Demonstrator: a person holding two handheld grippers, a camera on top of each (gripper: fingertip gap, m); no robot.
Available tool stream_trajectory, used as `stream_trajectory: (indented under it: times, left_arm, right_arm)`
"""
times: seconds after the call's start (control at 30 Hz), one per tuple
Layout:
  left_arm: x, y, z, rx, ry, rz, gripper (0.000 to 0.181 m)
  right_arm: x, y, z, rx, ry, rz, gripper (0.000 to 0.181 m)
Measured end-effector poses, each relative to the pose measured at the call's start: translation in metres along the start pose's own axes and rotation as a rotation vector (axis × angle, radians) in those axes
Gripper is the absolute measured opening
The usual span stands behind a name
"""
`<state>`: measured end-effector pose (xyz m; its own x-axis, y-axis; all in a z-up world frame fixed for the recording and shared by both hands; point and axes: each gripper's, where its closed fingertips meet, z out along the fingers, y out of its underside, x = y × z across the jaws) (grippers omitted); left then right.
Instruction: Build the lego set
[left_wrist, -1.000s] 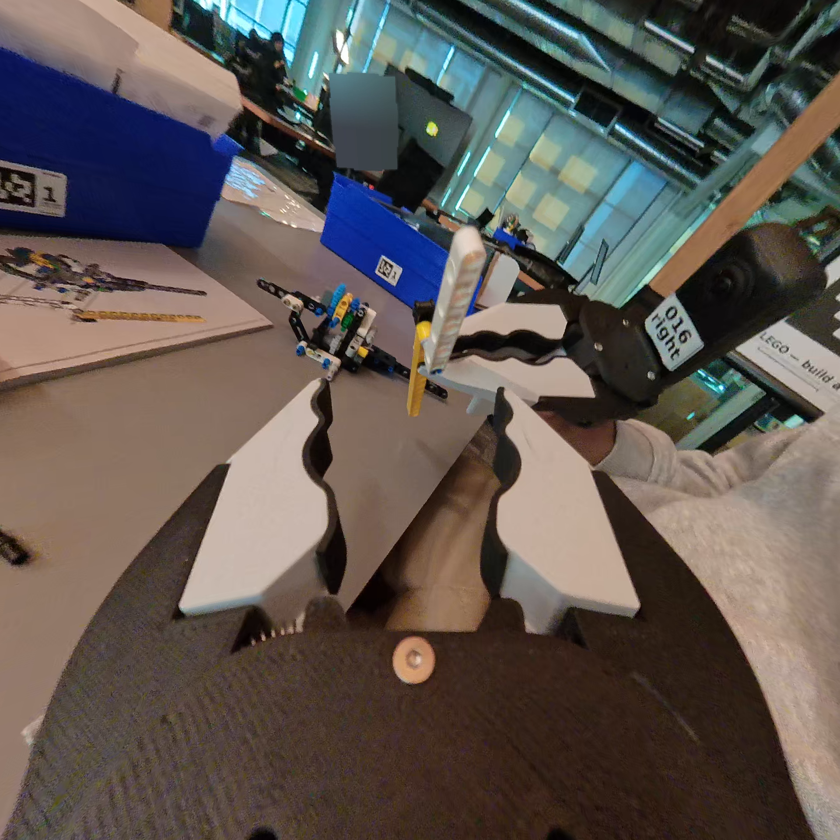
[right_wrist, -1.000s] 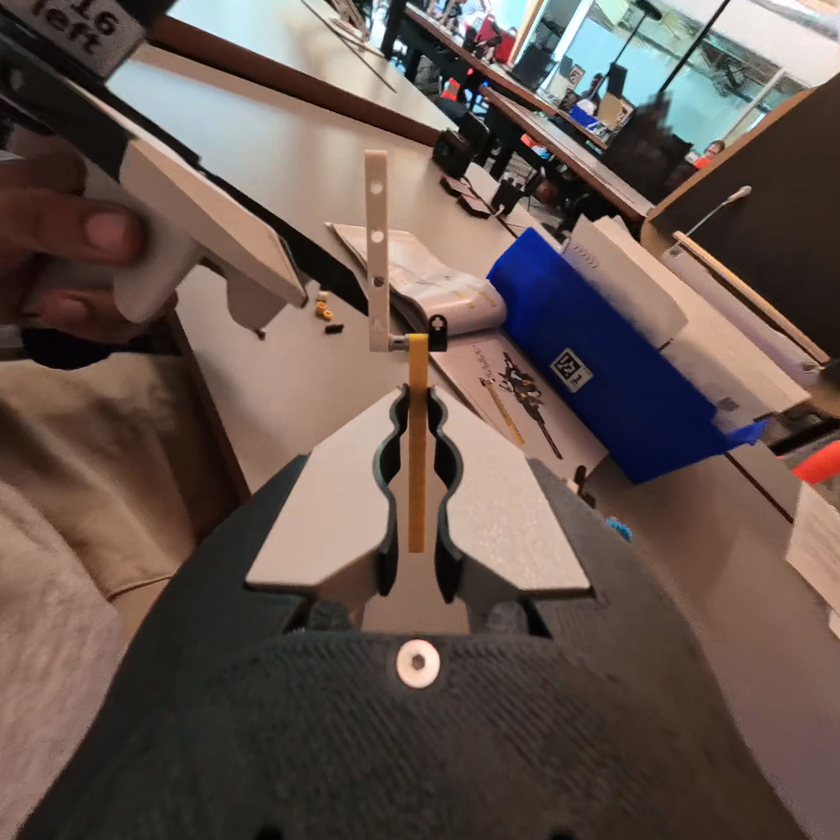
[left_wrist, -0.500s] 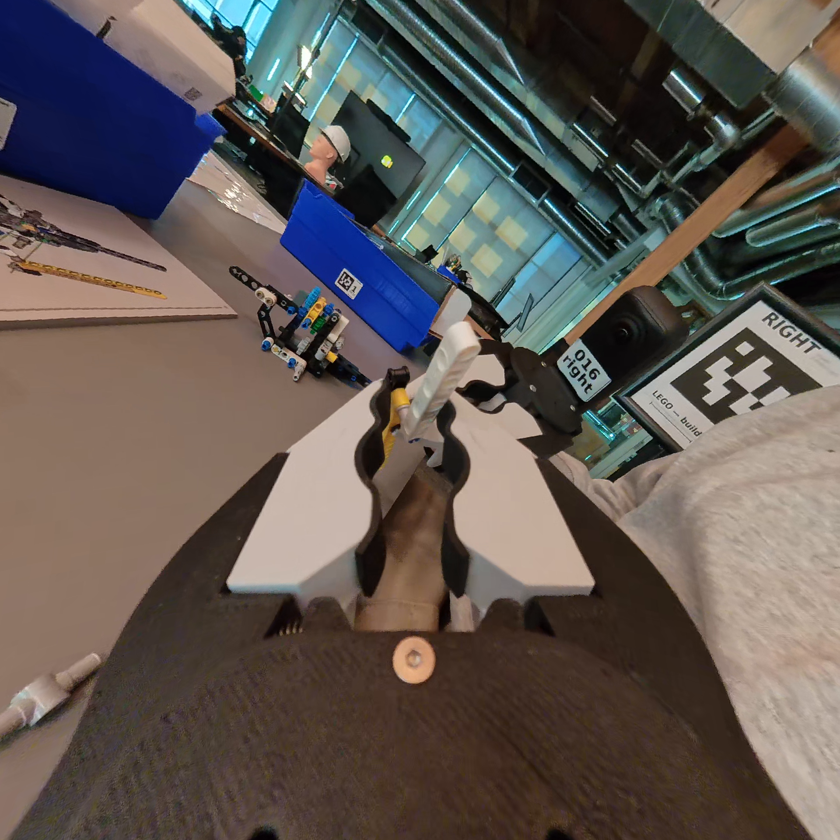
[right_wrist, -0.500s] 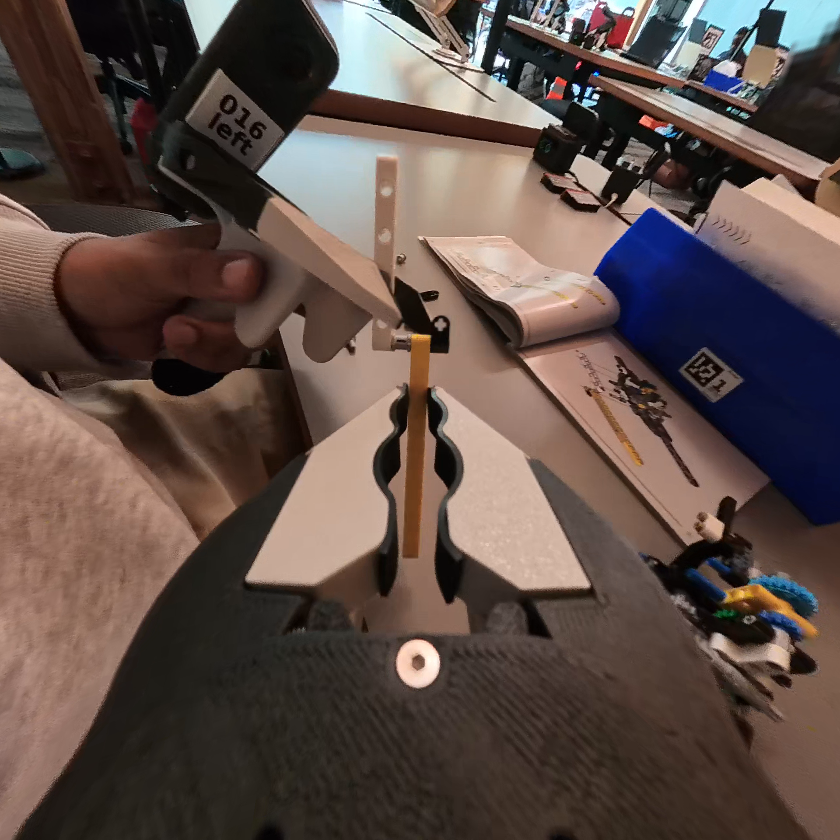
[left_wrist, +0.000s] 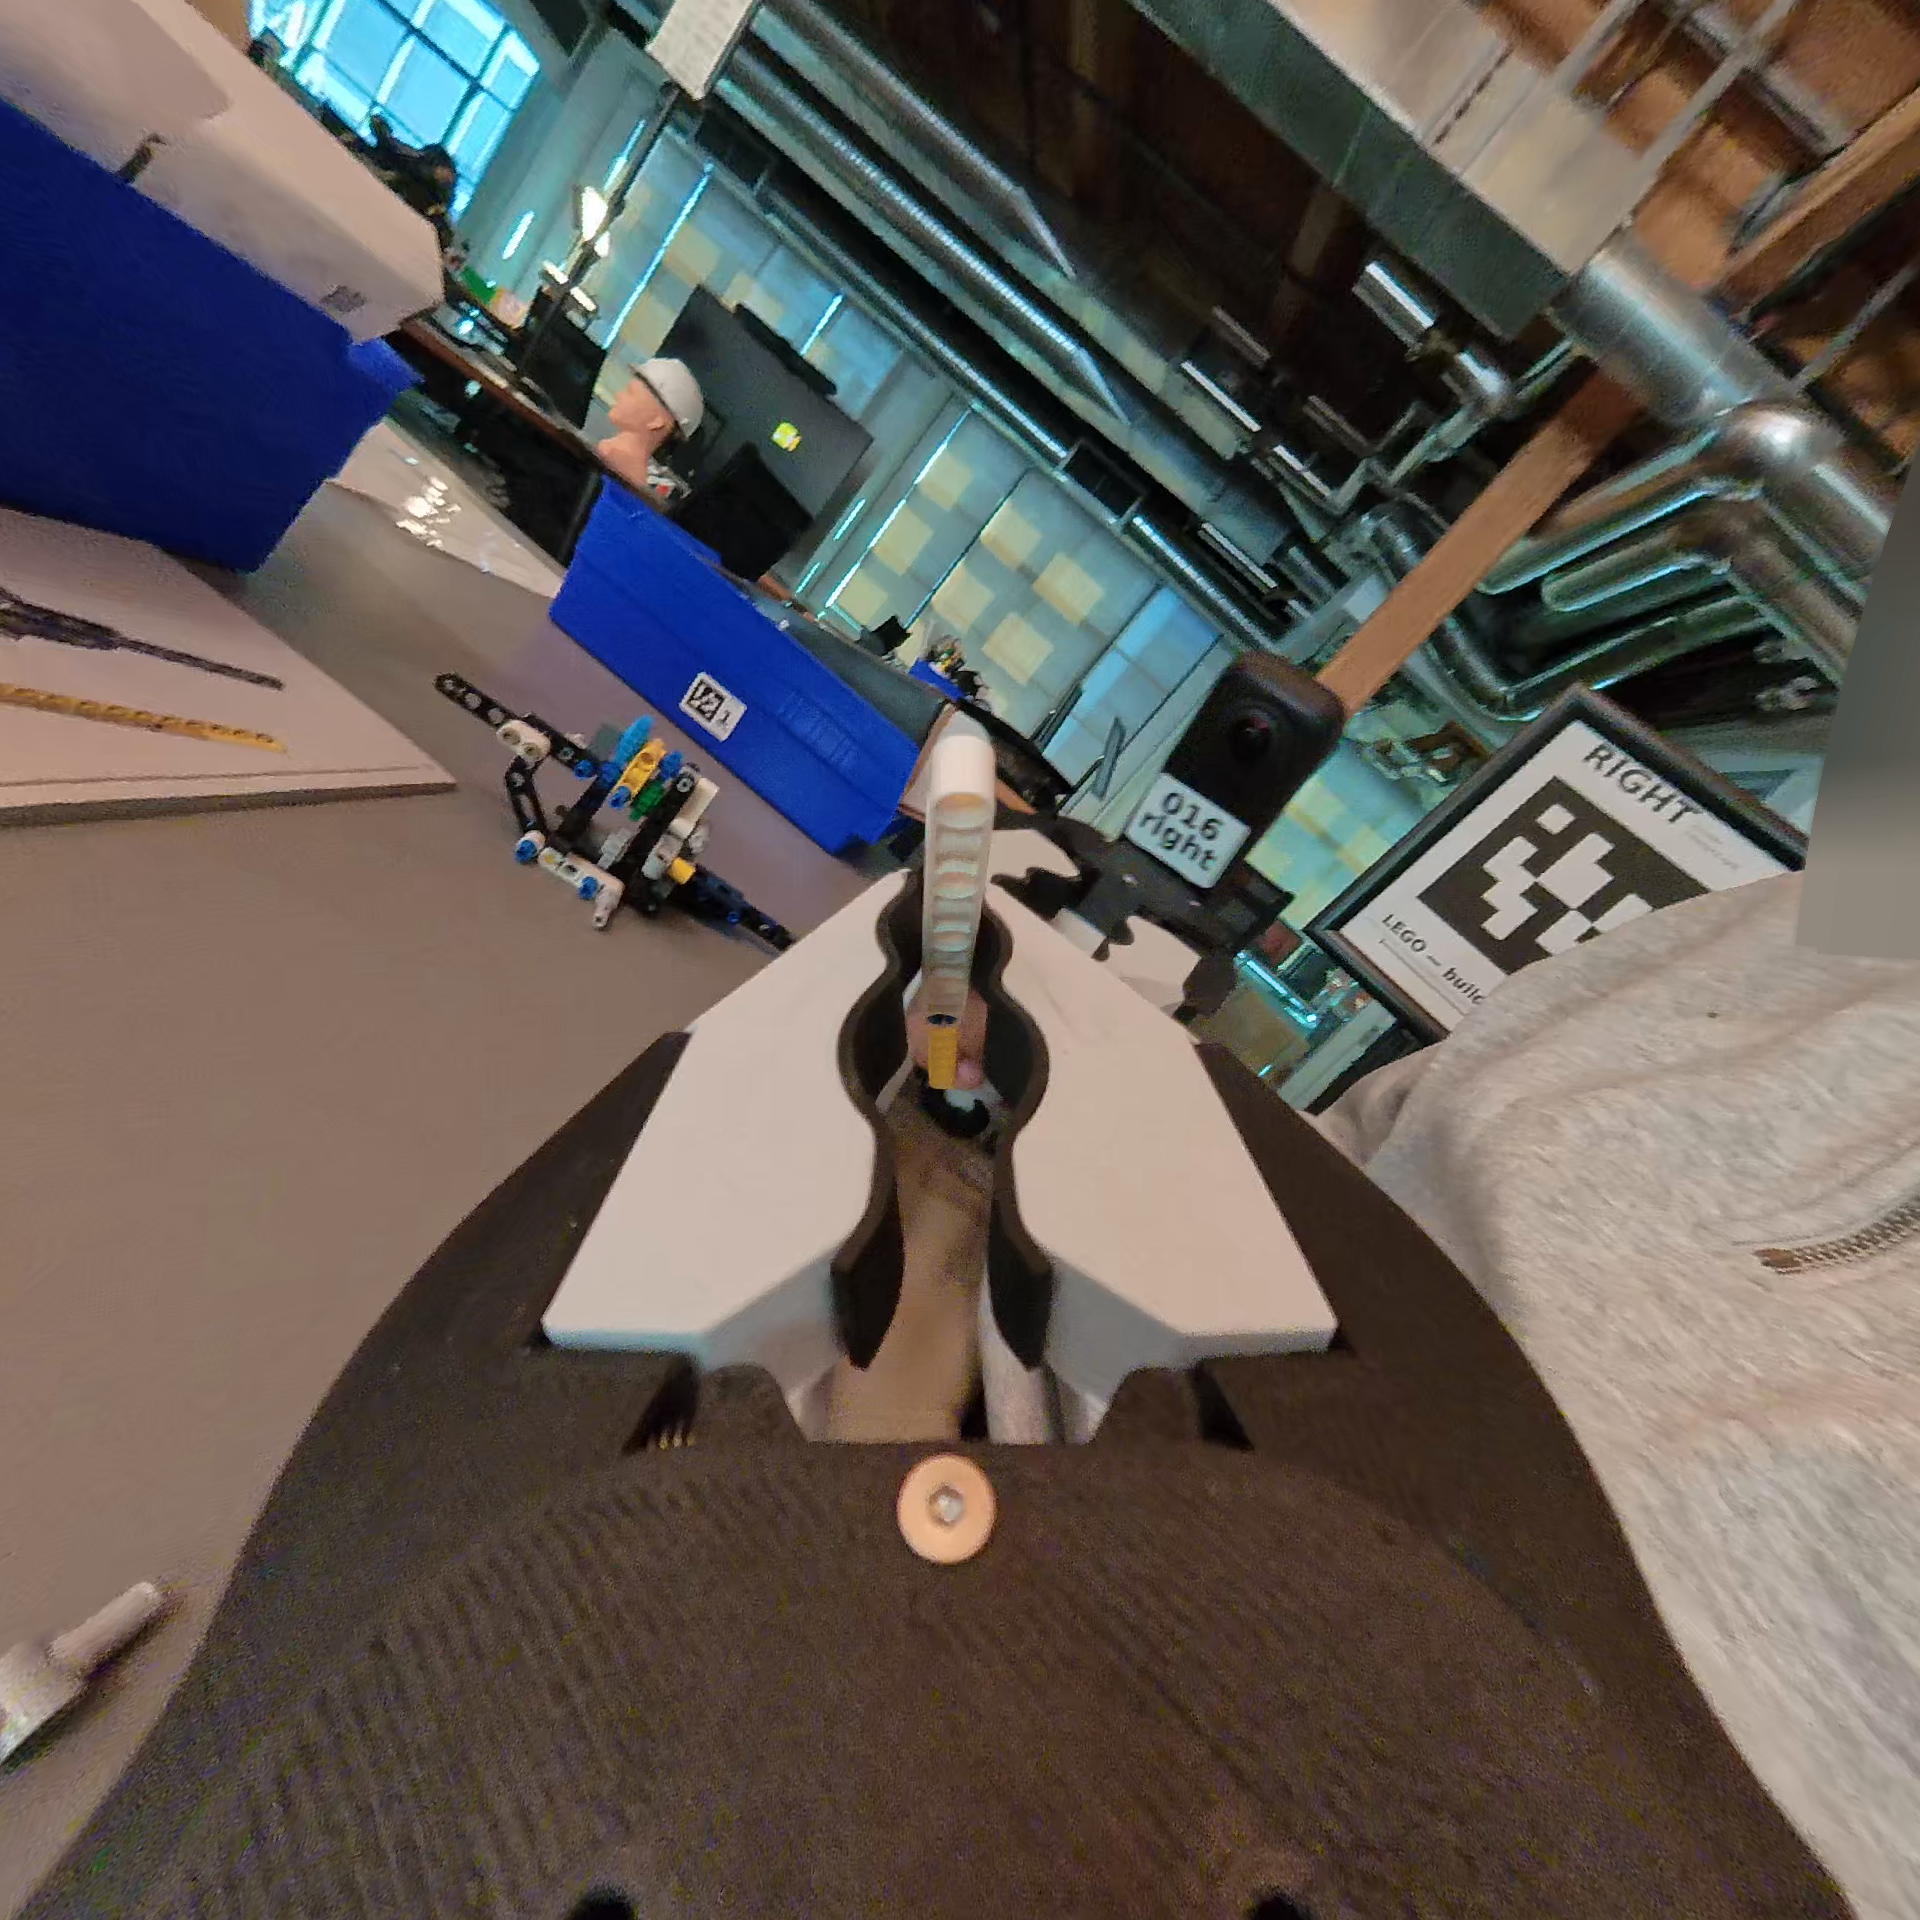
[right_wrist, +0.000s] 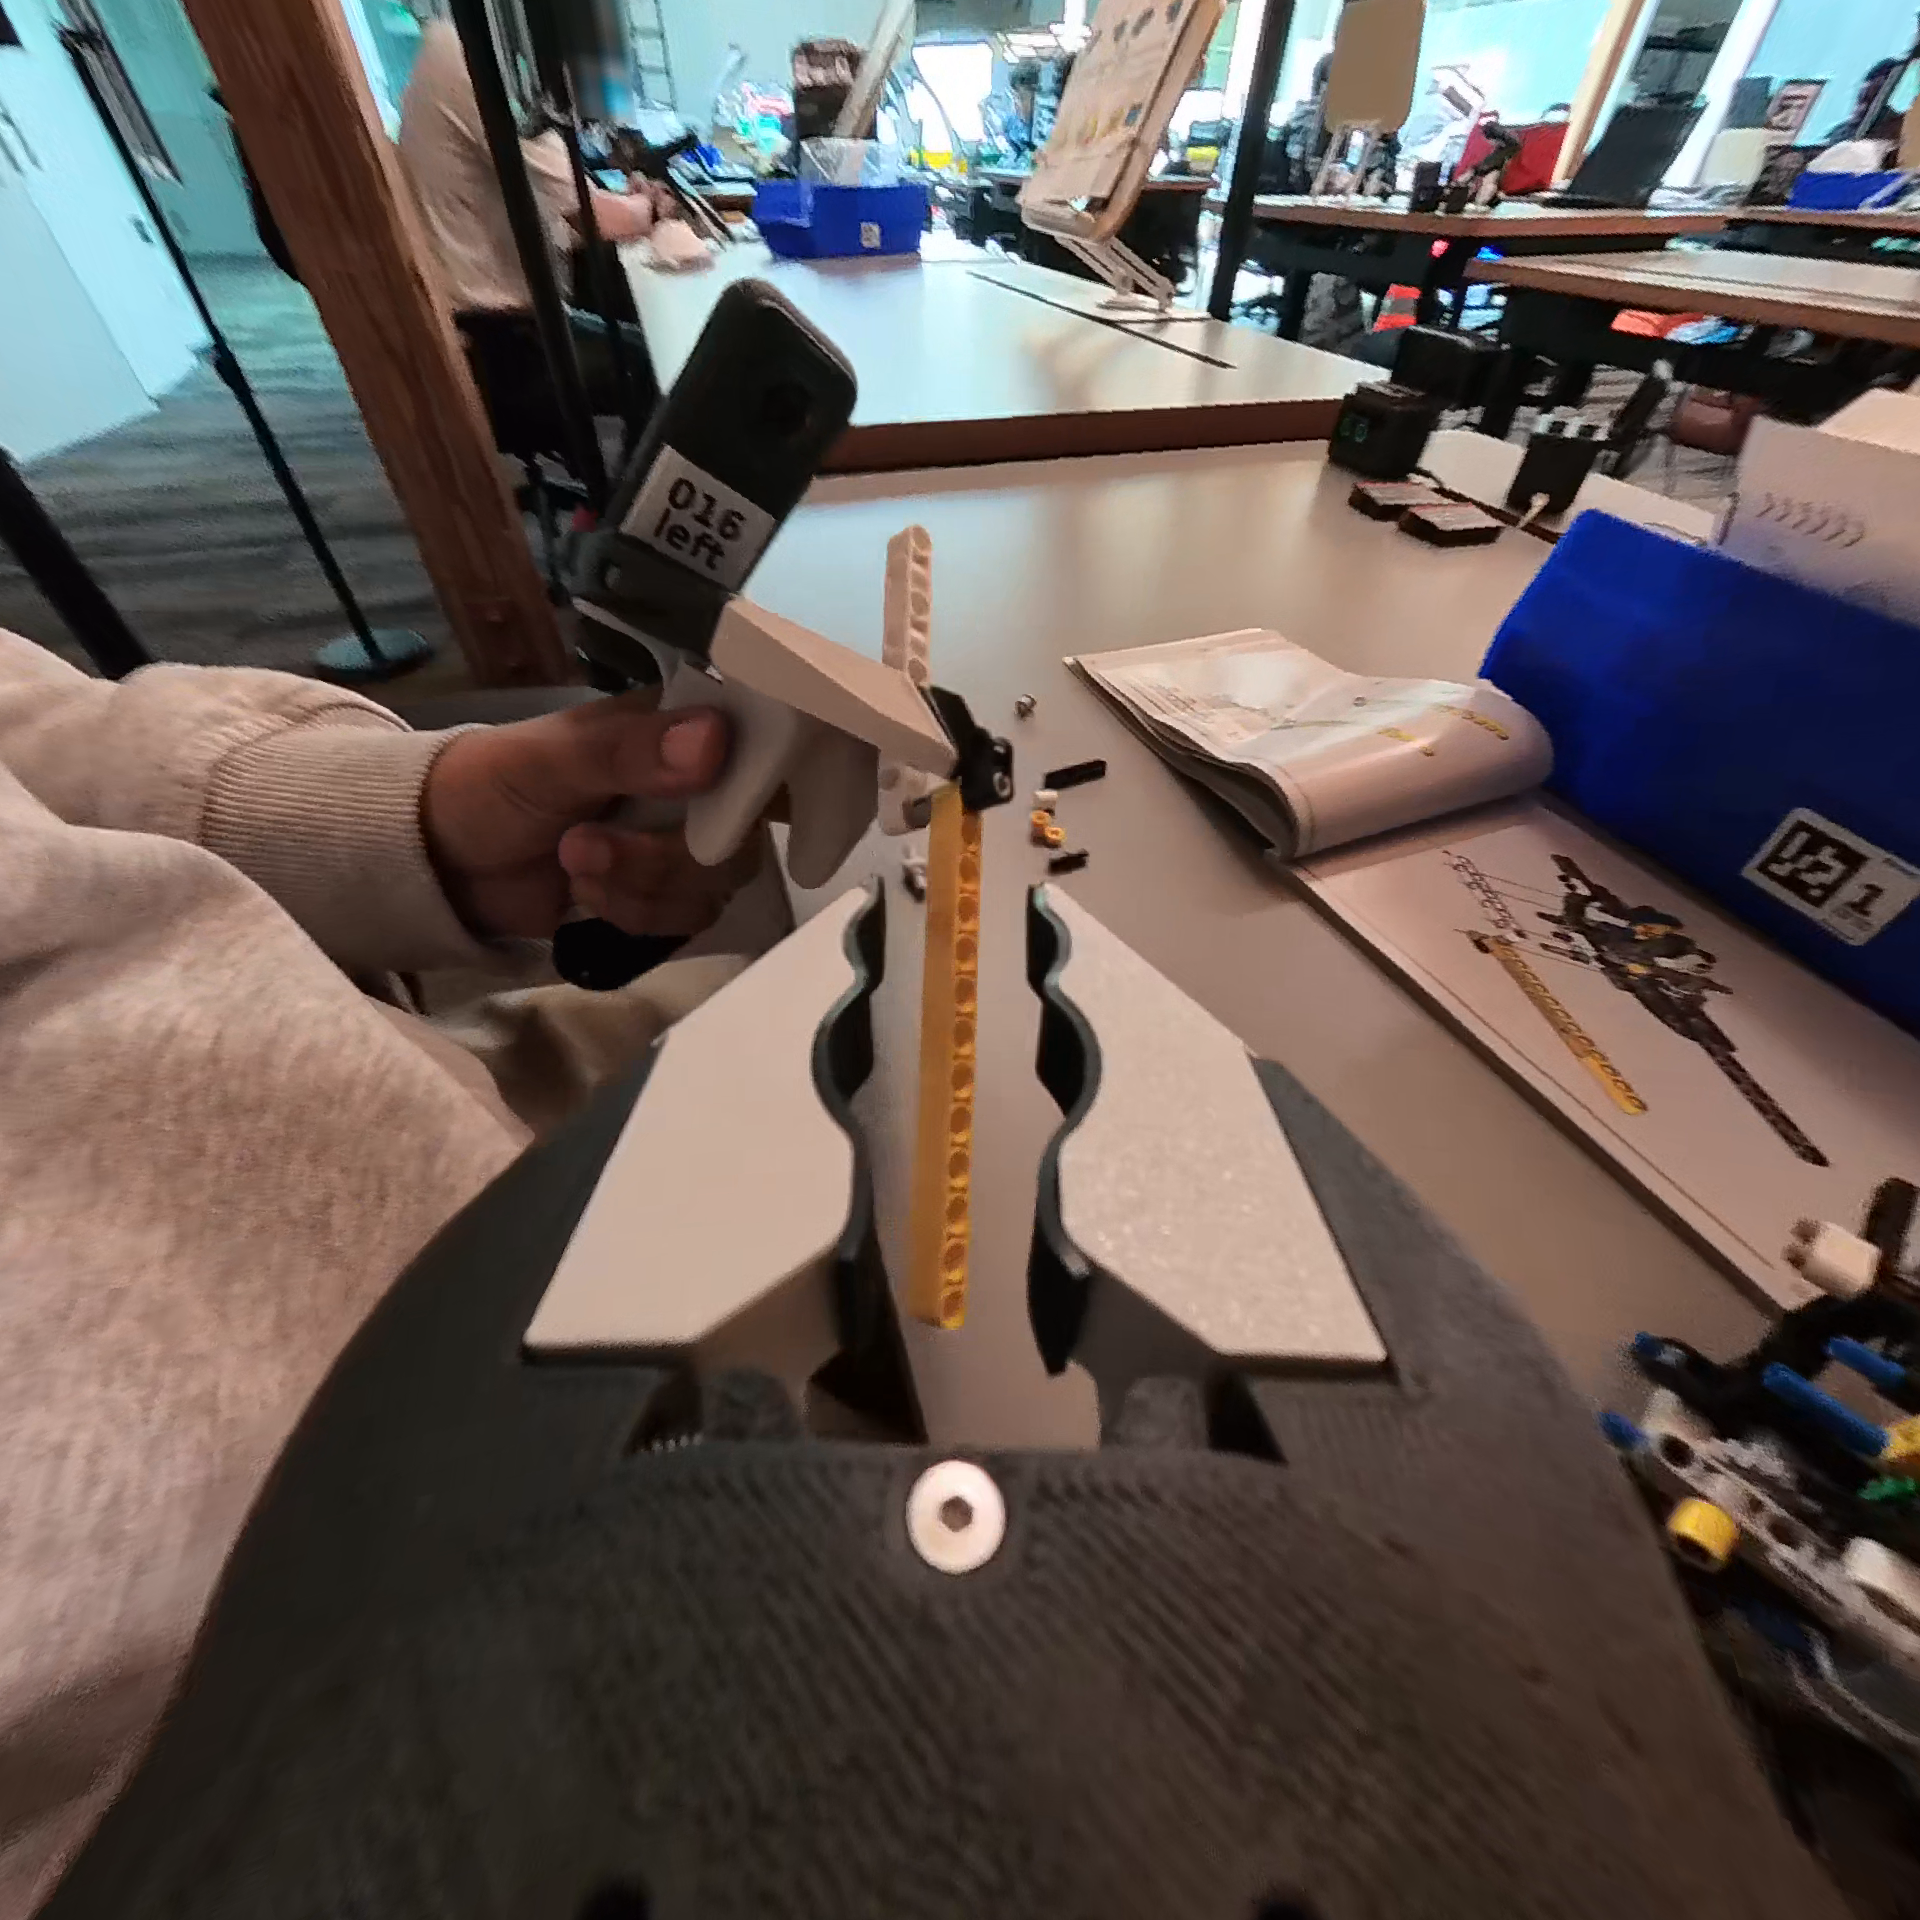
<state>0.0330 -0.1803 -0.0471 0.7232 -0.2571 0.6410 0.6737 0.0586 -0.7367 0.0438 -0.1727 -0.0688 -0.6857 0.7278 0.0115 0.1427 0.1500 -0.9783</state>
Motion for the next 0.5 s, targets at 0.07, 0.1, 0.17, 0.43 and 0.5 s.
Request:
stream_trajectory:
  times: [0.07, 0.1, 0.17, 0.43, 0.5]
  left_arm:
    - [0.005, -0.002, -0.001, 0.013, 0.039, -0.013, 0.004]
    - [0.008, -0.003, -0.001, 0.017, 0.057, -0.020, 0.004]
    - [0.012, -0.004, -0.001, 0.019, 0.090, -0.035, 0.004]
    - [0.031, -0.002, 0.001, -0.003, 0.214, -0.043, 0.005]
    - [0.037, 0.001, 0.002, -0.021, 0.252, -0.041, 0.004]
  right_arm:
    - [-0.008, -0.004, -0.001, 0.031, -0.068, 0.050, 0.029]
    - [-0.012, -0.006, -0.002, 0.041, -0.109, 0.082, 0.029]
    - [-0.019, -0.008, -0.002, 0.060, -0.187, 0.159, 0.027]
    - [-0.027, -0.025, -0.016, 0.187, -0.445, 0.477, 0.024]
    - [-0.029, -0.024, -0.015, 0.179, -0.471, 0.500, 0.027]
